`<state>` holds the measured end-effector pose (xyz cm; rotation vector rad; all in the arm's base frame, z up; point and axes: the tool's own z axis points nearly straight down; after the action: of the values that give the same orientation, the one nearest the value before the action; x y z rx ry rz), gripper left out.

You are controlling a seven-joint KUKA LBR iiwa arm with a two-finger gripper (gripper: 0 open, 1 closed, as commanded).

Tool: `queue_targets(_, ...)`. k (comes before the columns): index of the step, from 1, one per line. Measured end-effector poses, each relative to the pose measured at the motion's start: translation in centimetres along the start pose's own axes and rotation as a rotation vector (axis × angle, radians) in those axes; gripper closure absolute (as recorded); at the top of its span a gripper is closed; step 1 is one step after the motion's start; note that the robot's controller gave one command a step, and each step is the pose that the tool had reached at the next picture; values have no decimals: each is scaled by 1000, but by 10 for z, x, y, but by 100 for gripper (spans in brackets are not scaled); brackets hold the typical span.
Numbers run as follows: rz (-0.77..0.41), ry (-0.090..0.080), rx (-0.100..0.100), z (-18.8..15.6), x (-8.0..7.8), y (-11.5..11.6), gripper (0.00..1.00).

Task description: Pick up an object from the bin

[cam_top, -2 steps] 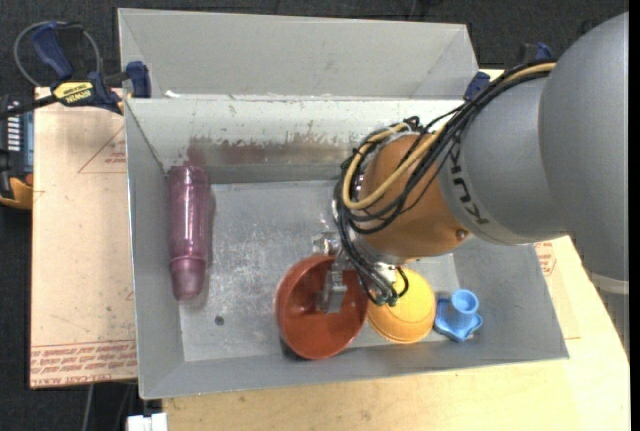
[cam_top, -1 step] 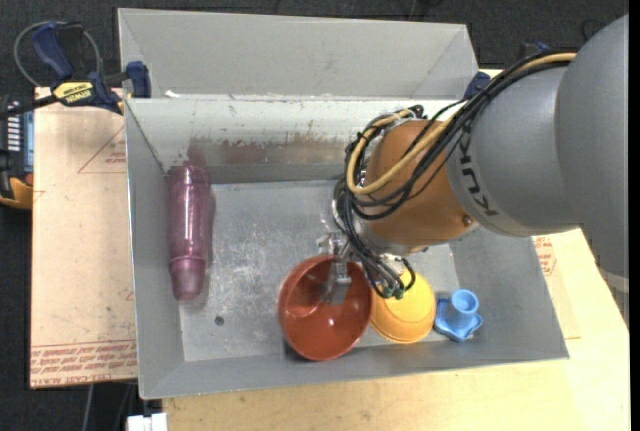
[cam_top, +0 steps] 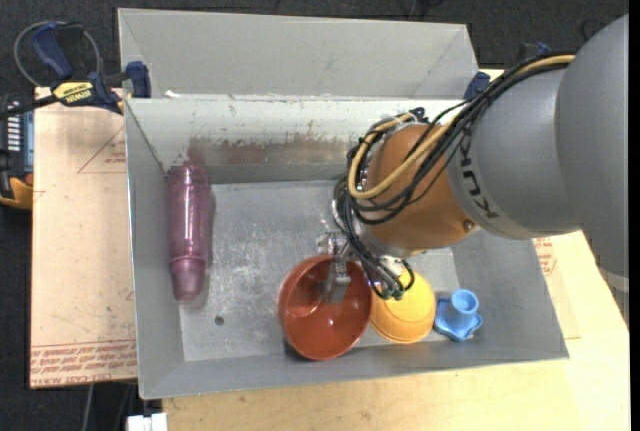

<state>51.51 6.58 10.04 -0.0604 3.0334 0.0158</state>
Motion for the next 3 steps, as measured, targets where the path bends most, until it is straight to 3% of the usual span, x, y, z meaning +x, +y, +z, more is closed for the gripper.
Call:
queue_targets(1, -13, 27, 2, -21, 1, -3, 100)
queue_targets(2, -91, 18, 1, -49, 4, -4, 100)
queue_targets(3, -487, 18, -5, -57, 14, 28, 100)
